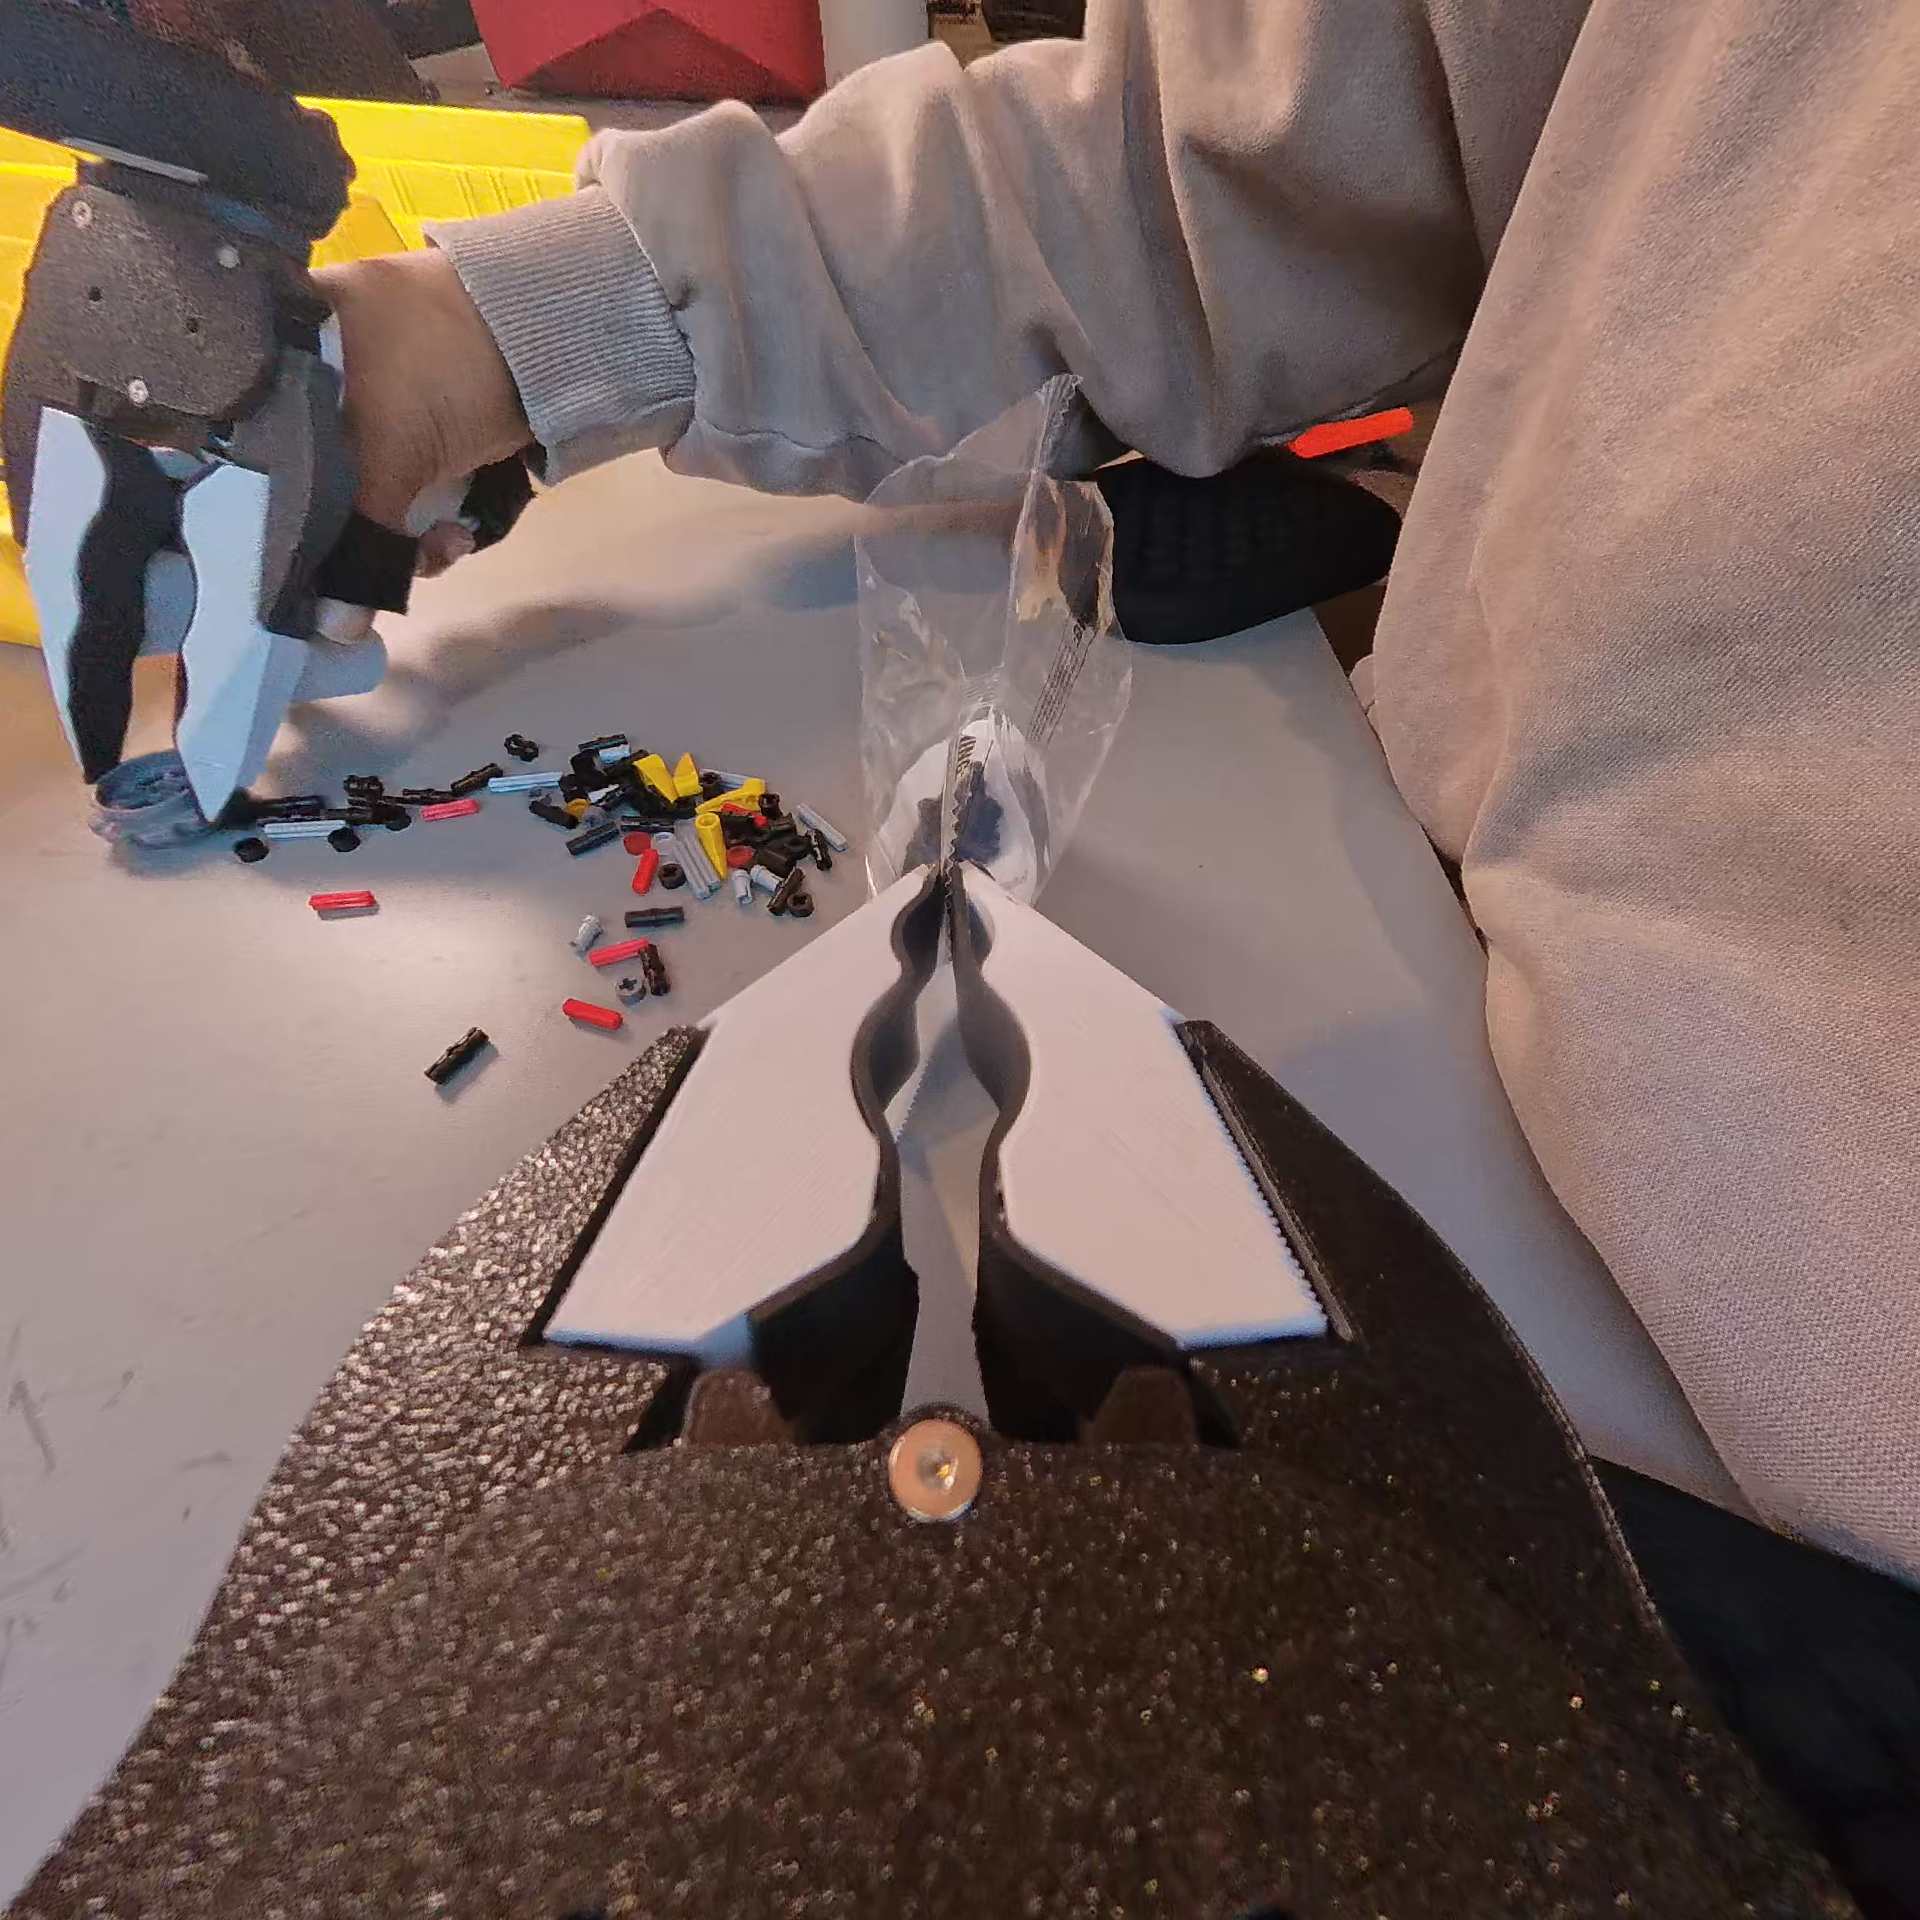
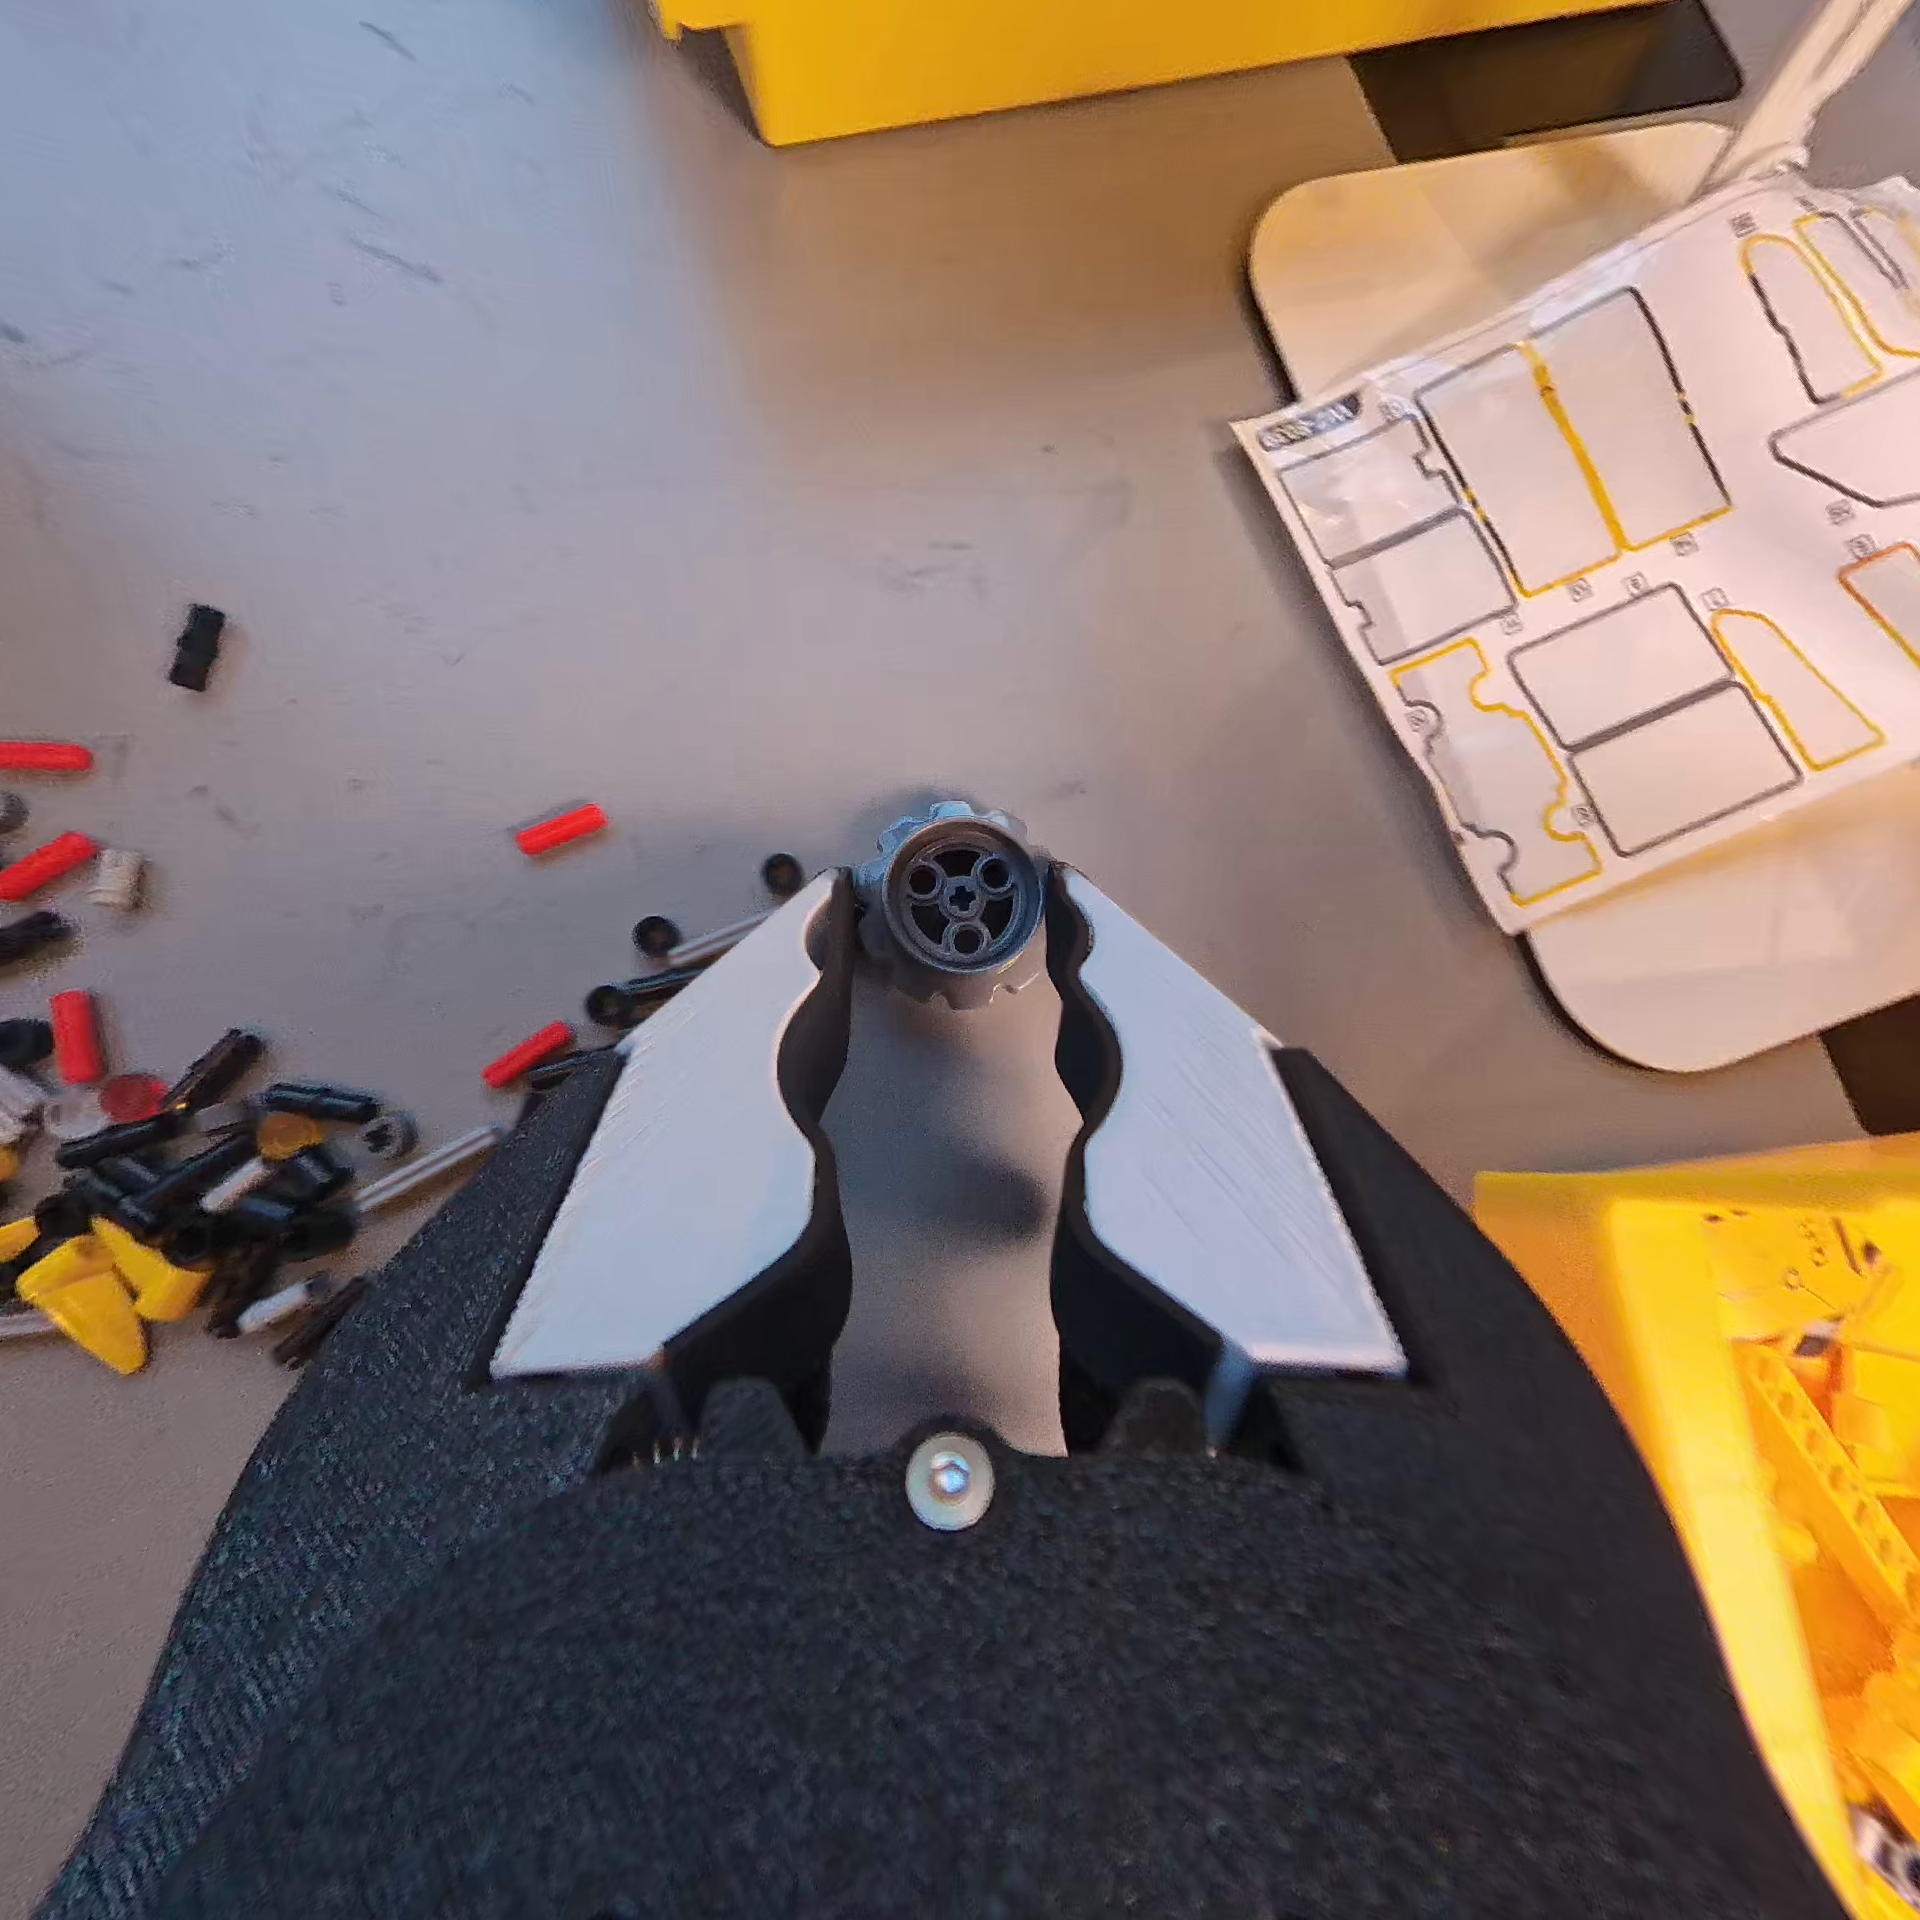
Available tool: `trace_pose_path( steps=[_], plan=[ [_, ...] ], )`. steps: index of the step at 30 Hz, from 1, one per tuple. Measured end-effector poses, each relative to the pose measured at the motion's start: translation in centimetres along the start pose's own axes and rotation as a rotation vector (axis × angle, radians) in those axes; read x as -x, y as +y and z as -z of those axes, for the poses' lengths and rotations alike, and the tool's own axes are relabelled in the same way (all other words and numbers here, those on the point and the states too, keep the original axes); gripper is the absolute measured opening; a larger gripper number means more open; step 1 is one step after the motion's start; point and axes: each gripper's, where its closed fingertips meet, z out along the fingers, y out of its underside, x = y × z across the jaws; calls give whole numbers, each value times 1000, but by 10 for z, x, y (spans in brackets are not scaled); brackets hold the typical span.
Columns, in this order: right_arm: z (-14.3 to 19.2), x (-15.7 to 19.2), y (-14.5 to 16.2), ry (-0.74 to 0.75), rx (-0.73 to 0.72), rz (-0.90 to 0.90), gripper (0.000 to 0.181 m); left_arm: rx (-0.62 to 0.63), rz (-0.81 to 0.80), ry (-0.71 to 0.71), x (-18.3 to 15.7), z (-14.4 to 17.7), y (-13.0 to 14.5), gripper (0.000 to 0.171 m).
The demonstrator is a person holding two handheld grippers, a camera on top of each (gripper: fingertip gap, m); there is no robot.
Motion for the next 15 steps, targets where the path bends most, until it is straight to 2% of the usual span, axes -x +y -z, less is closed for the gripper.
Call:
trace_pose_path(
  steps=[10, 12, 15],
  plan=[
    [24, 115, 5, -261, -47, 207, 35, 0, 4, 13, -1, 0, 0, 0],
    [24, 112, -4, -249, -65, 211, 36, 0, 4, 11, -1, 0, 0, 0],
    [15, 72, -22, -132, -93, 129, 36, 0, 1, 5, 0, 0, 0, 0]
  ],
)
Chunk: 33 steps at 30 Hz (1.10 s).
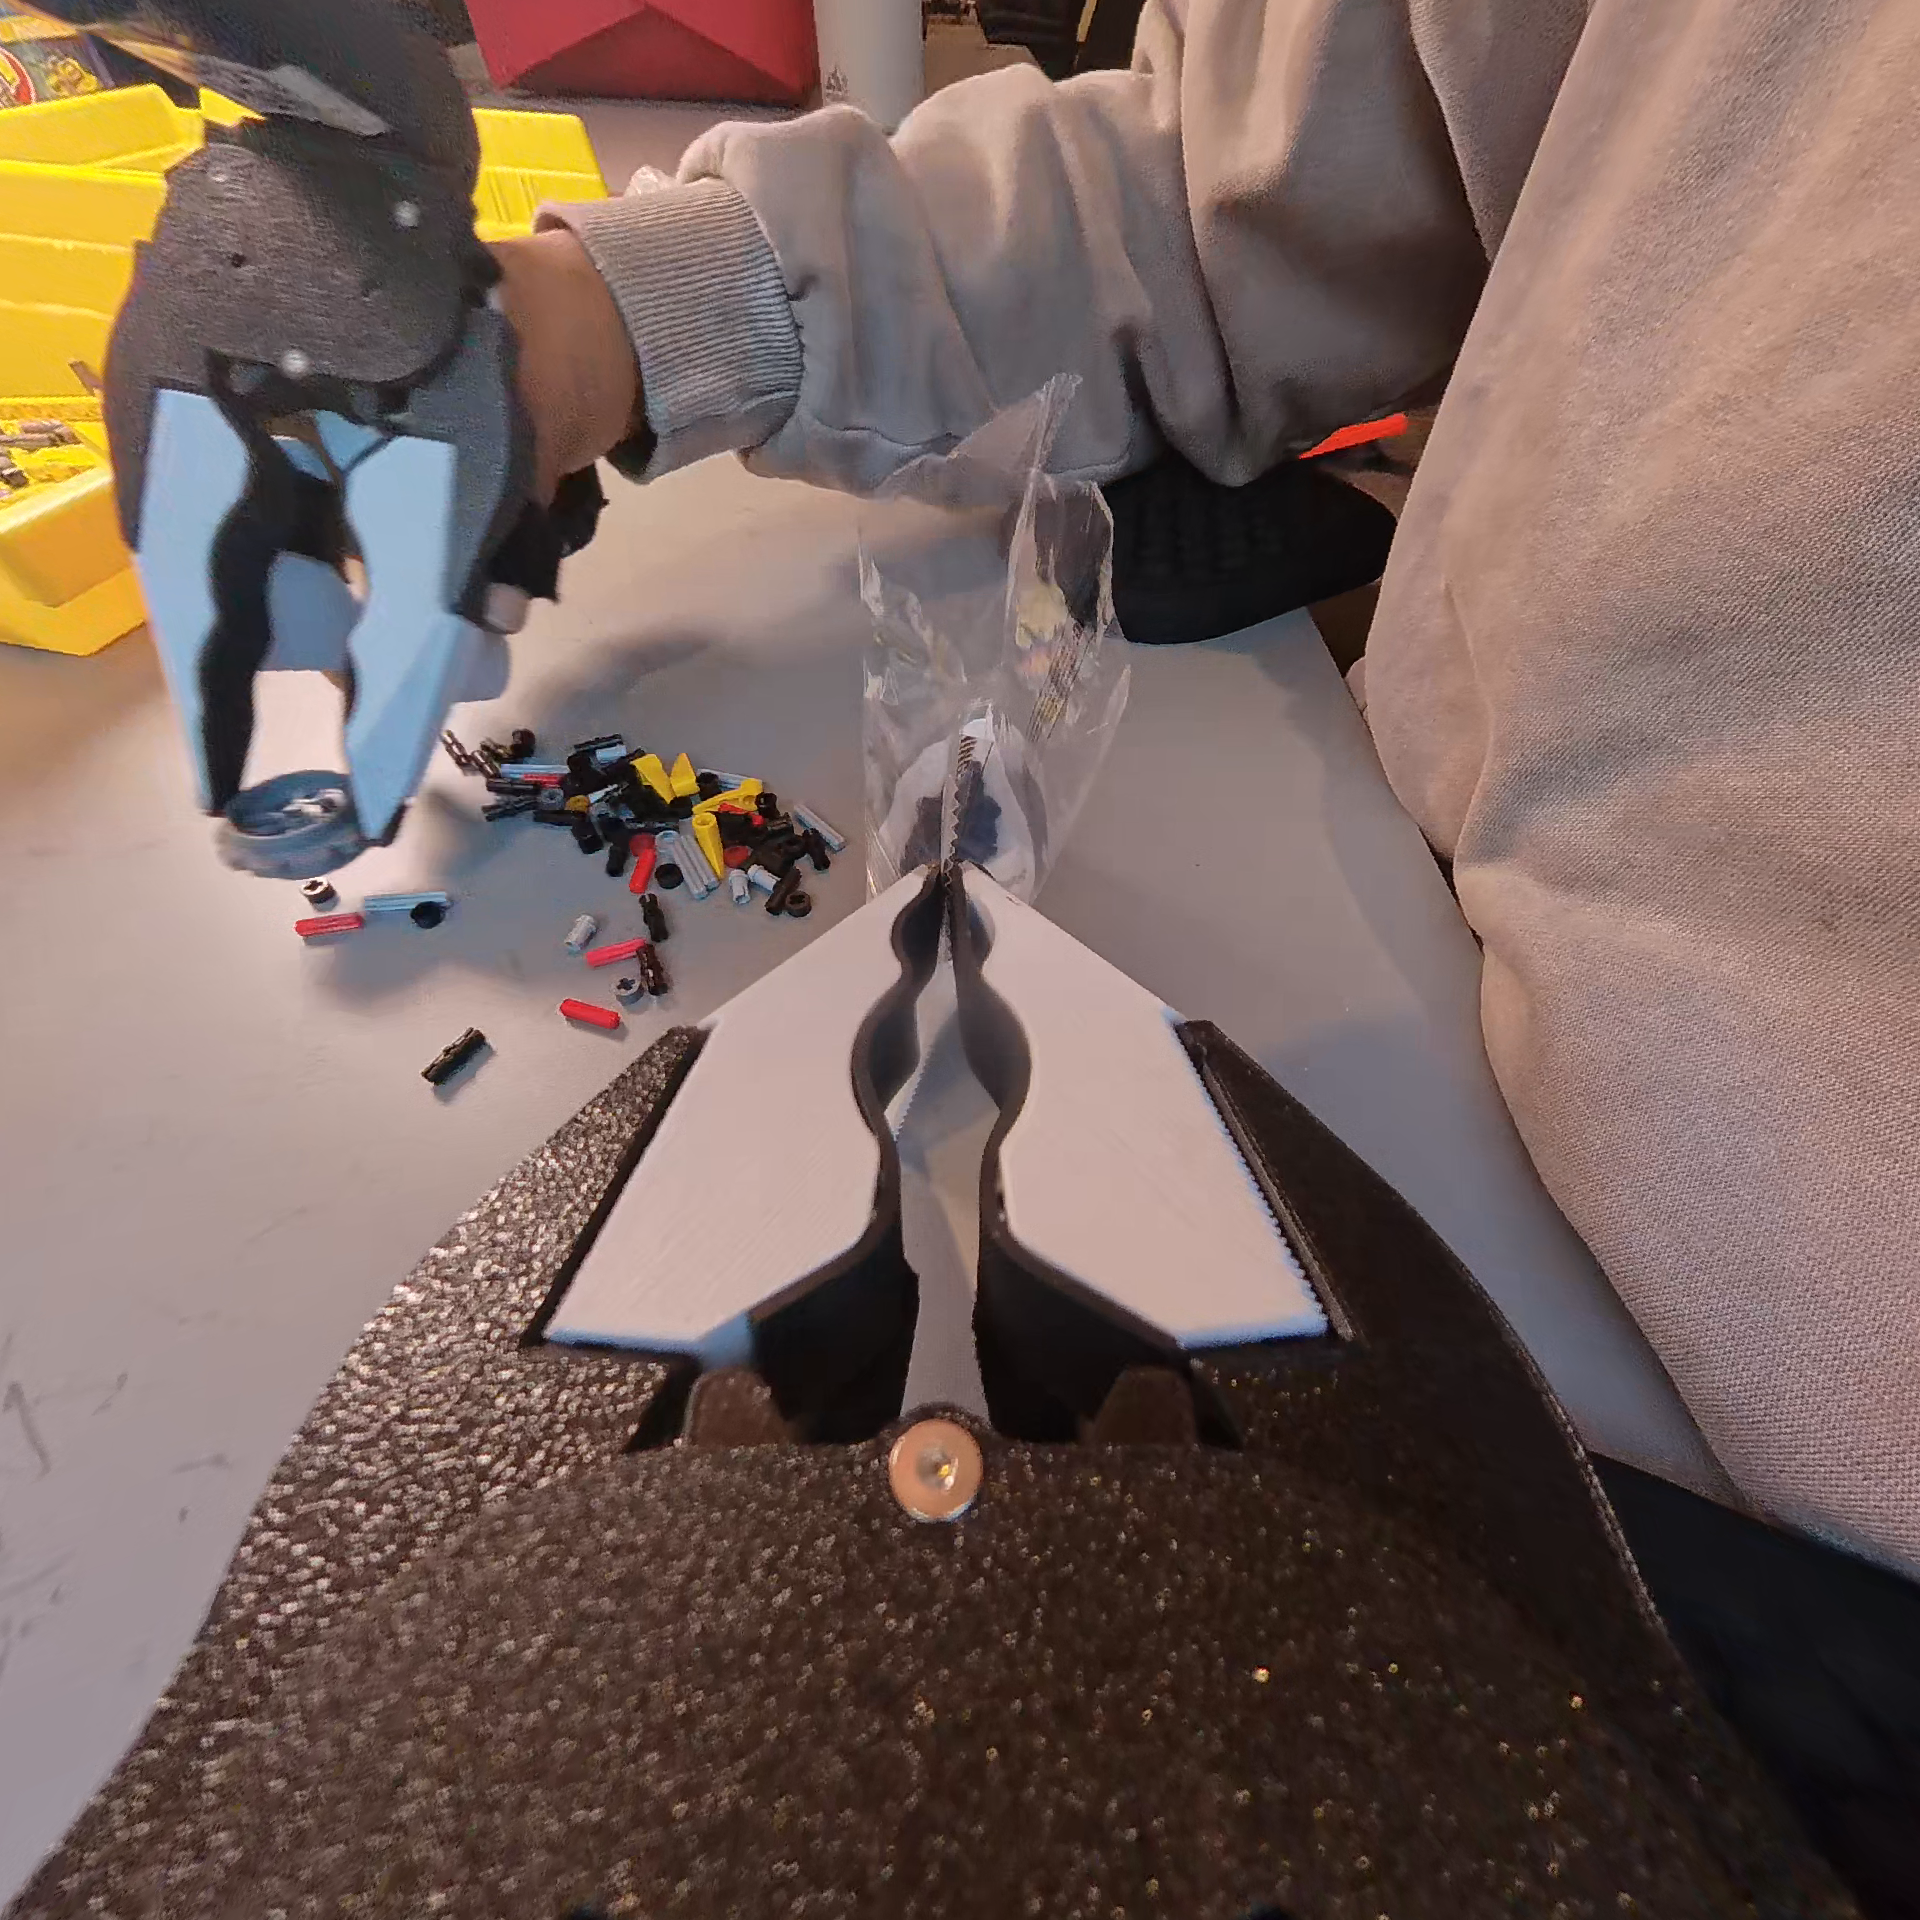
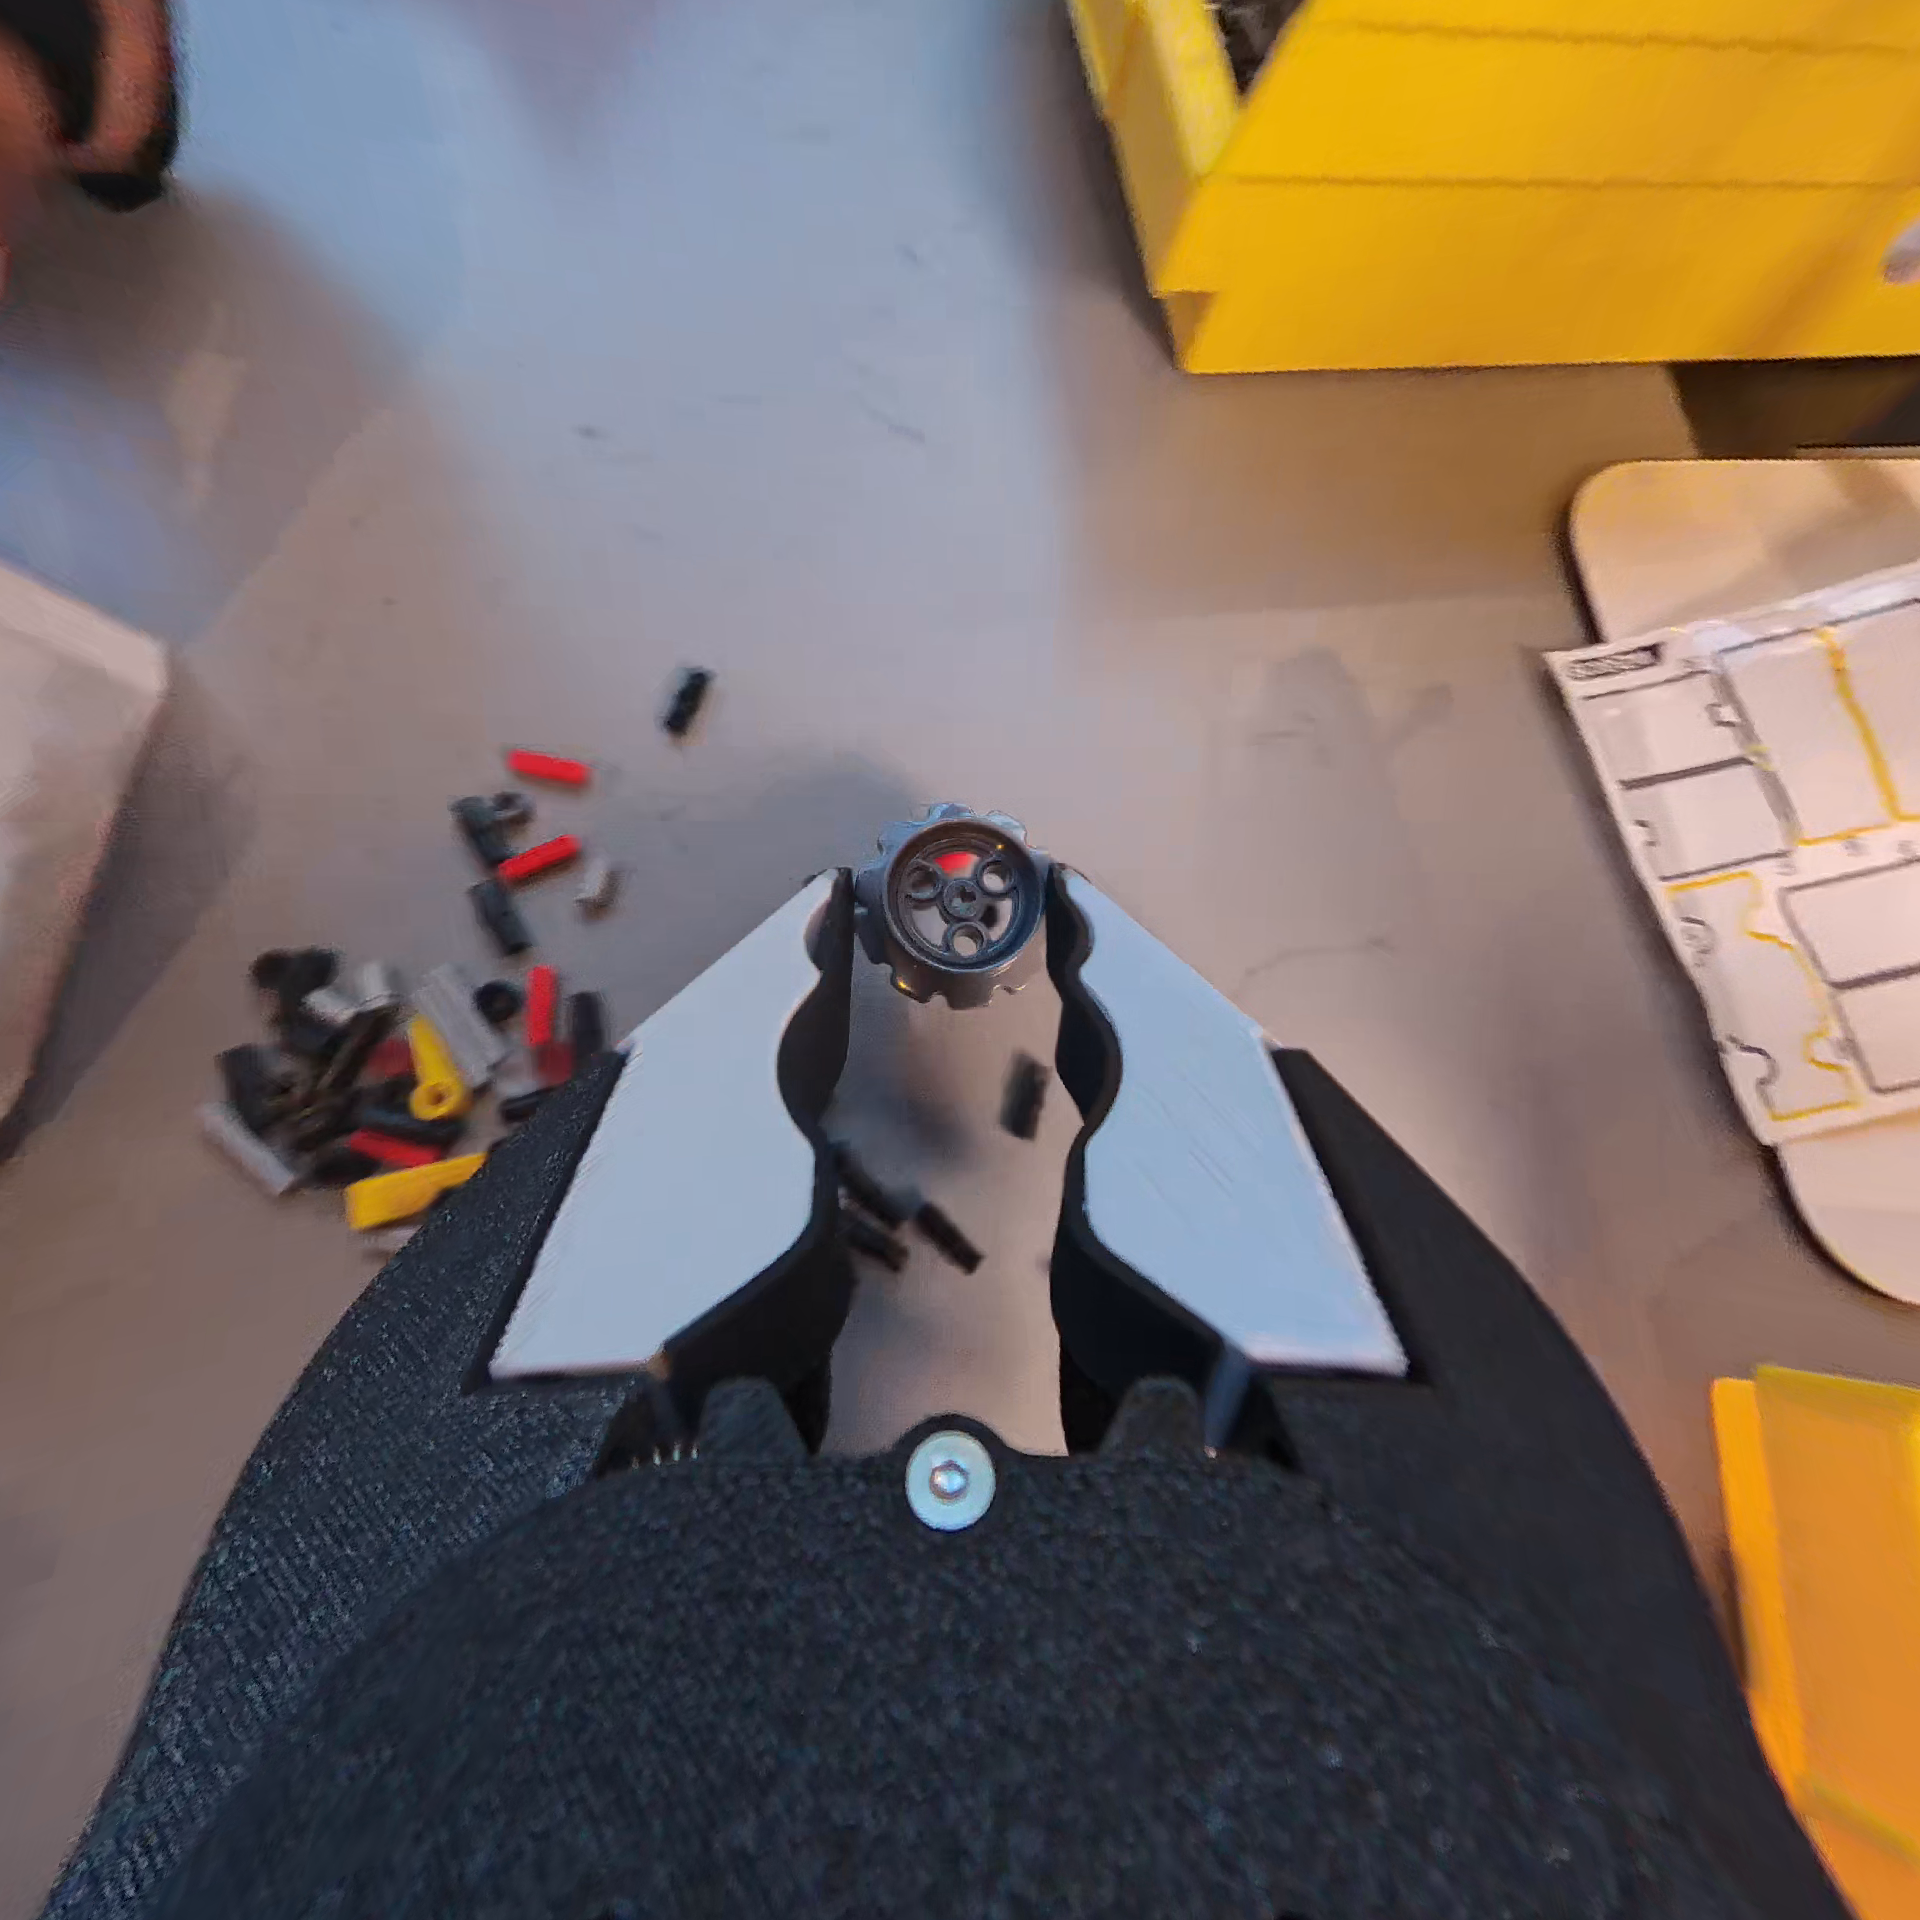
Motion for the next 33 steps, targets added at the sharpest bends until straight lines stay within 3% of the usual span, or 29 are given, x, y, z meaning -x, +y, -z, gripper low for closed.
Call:
trace_pose_path(
  steps=[4, 8, 16, 19, 23, 26, 29, 33],
  plan=[
    [-19, -23, 3, 41, 45, -18, 36, -2, 4, -4, 1, 1, 0, 0],
    [-23, 11, 2, -31, 28, 72, 36, -1, 0, -6, 1, 2, 0, 0],
    [4, 78, 15, -186, 32, 162, 35, 2, -4, 8, -1, 1, 1, 0],
    [13, 59, 11, -121, 5, 110, 36, 2, -3, 8, -1, 1, 1, 0],
    [24, -14, 21, 100, -9, -27, 36, 2, -5, 4, -1, 1, 1, 0],
    [22, -50, 33, 175, -10, -136, 36, 2, -2, 7, -1, 1, 1, 0],
    [14, -51, 44, 152, 46, -139, 36, 3, -5, 10, -2, 1, 1, 0],
    [13, -12, 38, 67, 41, -38, 36, 7, -13, 12, -3, 0, 1, 0]
  ],
)
